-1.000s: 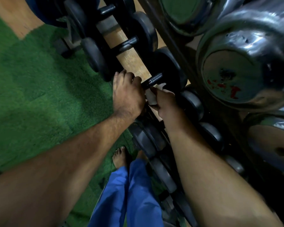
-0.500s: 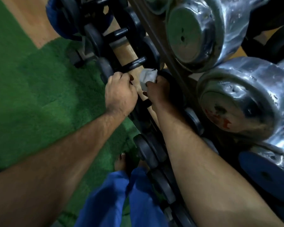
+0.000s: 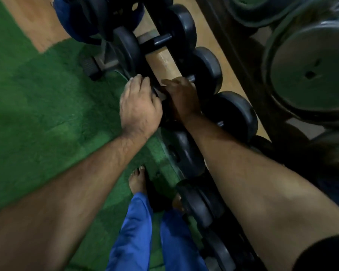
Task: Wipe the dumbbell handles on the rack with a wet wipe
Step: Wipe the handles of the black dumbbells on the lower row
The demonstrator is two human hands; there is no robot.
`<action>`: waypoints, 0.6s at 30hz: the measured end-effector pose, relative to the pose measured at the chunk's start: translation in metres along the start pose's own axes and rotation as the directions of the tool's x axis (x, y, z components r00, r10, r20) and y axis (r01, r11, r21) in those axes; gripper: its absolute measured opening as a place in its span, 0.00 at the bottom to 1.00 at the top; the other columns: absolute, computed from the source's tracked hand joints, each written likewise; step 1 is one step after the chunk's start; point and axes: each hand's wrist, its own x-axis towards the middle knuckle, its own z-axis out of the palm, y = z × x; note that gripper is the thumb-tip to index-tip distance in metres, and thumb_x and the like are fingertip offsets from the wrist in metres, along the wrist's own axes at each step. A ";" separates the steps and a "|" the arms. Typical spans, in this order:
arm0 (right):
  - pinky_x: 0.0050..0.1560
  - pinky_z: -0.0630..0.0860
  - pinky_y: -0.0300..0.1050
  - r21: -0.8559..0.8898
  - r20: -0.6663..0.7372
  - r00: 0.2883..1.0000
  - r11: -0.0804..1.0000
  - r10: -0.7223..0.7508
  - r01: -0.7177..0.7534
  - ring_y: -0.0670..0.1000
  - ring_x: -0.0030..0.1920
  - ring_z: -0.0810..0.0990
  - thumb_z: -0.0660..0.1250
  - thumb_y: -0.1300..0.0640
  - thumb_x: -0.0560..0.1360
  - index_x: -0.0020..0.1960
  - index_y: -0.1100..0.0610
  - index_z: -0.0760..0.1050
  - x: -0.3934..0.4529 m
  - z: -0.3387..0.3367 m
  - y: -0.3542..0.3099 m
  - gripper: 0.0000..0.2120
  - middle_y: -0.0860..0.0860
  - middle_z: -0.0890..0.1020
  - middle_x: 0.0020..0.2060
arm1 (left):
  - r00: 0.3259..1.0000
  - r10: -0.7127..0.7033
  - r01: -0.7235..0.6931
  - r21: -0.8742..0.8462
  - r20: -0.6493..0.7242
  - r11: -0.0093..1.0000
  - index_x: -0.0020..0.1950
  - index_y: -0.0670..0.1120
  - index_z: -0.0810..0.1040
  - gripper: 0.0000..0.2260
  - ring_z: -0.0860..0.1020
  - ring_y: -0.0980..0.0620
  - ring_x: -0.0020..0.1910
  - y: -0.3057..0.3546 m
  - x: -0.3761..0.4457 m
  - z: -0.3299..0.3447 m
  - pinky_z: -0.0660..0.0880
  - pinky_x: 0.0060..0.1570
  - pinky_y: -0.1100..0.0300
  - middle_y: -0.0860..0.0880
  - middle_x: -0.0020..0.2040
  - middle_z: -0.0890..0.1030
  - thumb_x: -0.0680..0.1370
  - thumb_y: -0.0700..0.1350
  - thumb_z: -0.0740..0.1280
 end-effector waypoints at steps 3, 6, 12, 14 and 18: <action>0.62 0.67 0.52 -0.049 0.159 0.979 0.989 -0.131 0.140 0.53 0.67 0.72 0.59 0.46 0.73 0.67 0.47 0.76 0.000 -0.003 0.004 0.24 0.46 0.77 0.67 | 1.000 -0.012 0.012 -0.004 0.008 1.000 0.73 0.40 0.70 0.23 0.65 0.41 0.74 0.002 -0.003 -0.003 0.63 0.74 0.46 0.40 0.74 0.69 0.79 0.46 0.58; 0.66 0.66 0.53 0.032 0.138 0.975 0.985 -0.174 0.171 0.53 0.70 0.70 0.54 0.42 0.76 0.69 0.47 0.75 -0.002 -0.007 0.014 0.25 0.46 0.75 0.70 | 0.999 -0.028 0.028 -0.005 0.015 1.000 0.72 0.40 0.71 0.22 0.64 0.42 0.75 0.005 0.004 -0.004 0.61 0.75 0.47 0.40 0.74 0.70 0.79 0.45 0.58; 0.63 0.70 0.58 0.221 -0.049 0.993 0.968 -0.109 0.117 0.57 0.63 0.77 0.55 0.43 0.73 0.62 0.52 0.81 -0.004 -0.007 0.016 0.25 0.51 0.83 0.59 | 0.999 -0.018 0.018 0.007 0.028 1.000 0.68 0.40 0.76 0.18 0.66 0.43 0.75 0.005 0.018 0.006 0.61 0.75 0.47 0.41 0.72 0.72 0.80 0.43 0.58; 0.64 0.68 0.56 0.155 -0.013 0.993 0.981 -0.118 0.119 0.57 0.63 0.76 0.53 0.42 0.73 0.62 0.50 0.80 -0.004 -0.006 0.011 0.26 0.49 0.83 0.58 | 0.999 -0.039 0.039 0.009 0.024 0.999 0.69 0.40 0.75 0.19 0.66 0.43 0.74 0.006 0.022 0.009 0.61 0.75 0.48 0.41 0.72 0.72 0.80 0.44 0.57; 0.66 0.62 0.55 0.010 0.022 0.976 0.976 -0.217 0.217 0.56 0.65 0.75 0.57 0.43 0.71 0.64 0.45 0.78 -0.003 0.008 0.012 0.25 0.46 0.80 0.62 | 0.996 -0.089 0.089 -0.026 0.001 0.996 0.70 0.39 0.73 0.19 0.63 0.42 0.76 0.011 0.021 0.018 0.57 0.77 0.51 0.41 0.74 0.70 0.81 0.42 0.55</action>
